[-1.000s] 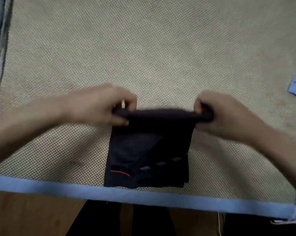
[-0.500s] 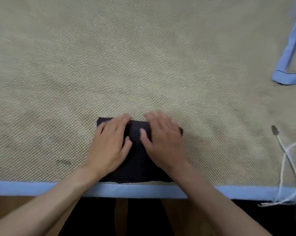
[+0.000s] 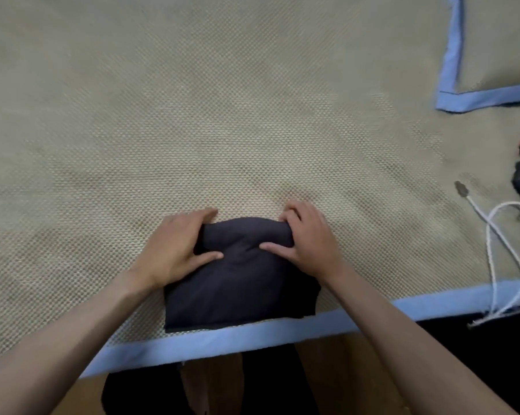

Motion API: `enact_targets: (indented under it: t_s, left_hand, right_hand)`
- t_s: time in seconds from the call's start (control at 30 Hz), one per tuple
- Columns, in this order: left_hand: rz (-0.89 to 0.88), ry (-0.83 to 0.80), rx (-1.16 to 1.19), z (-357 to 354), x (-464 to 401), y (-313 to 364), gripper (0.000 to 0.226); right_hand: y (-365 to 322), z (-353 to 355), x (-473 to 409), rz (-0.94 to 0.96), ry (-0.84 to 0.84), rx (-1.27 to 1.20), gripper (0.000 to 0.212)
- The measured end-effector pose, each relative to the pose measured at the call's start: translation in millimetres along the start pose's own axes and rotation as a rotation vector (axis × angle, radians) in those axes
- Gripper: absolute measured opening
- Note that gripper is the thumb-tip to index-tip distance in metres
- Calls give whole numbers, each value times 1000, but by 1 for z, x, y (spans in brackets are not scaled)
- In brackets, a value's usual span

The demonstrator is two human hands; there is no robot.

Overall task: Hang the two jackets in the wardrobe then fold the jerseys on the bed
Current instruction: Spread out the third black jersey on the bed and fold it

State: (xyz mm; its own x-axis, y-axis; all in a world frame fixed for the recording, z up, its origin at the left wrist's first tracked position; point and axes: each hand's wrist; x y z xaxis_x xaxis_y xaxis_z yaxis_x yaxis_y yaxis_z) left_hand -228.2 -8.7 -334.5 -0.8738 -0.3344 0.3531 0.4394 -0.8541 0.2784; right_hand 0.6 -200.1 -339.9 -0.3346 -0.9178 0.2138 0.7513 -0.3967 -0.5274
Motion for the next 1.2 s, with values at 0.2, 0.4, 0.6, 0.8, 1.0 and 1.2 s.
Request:
enact_targets:
  t_s: [0.2, 0.4, 0.6, 0.8, 1.0, 1.2]
  left_hand:
    - [-101, -309, 200, 75, -6, 7, 44]
    - [-395, -262, 344, 236, 30, 84, 30]
    - [-860, -218, 192, 422, 127, 232, 42]
    - [-1293, -156, 41, 533, 270, 378, 24]
    - [-1646, -202, -59, 550, 419, 481, 53]
    - [-1955, -303, -76, 512, 567, 537, 22]
  right_hand:
    - [-62, 50, 44, -520, -89, -392, 63]
    - [-201, 185, 168, -691, 438, -597, 30]
    - [-359, 313, 343, -740, 914, -509, 34]
    - [-485, 366, 506, -847, 1254, -323, 67]
    - [-606, 331, 652, -772, 1523, -345, 54]
    - [-713, 262, 769, -869, 1697, -383, 58]
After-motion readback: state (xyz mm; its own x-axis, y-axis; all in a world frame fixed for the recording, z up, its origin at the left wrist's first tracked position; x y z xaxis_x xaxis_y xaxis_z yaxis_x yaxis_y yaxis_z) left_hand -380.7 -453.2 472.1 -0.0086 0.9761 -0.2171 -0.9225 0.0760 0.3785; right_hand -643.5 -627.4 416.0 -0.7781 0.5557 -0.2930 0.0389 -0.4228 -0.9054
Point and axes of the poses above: each hand's wrist, its own x-axis away from the middle knuckle, its own z-axis out of the back of the hand, y = z × x, and after that the axes turned 14 degrees about -x, right-handed
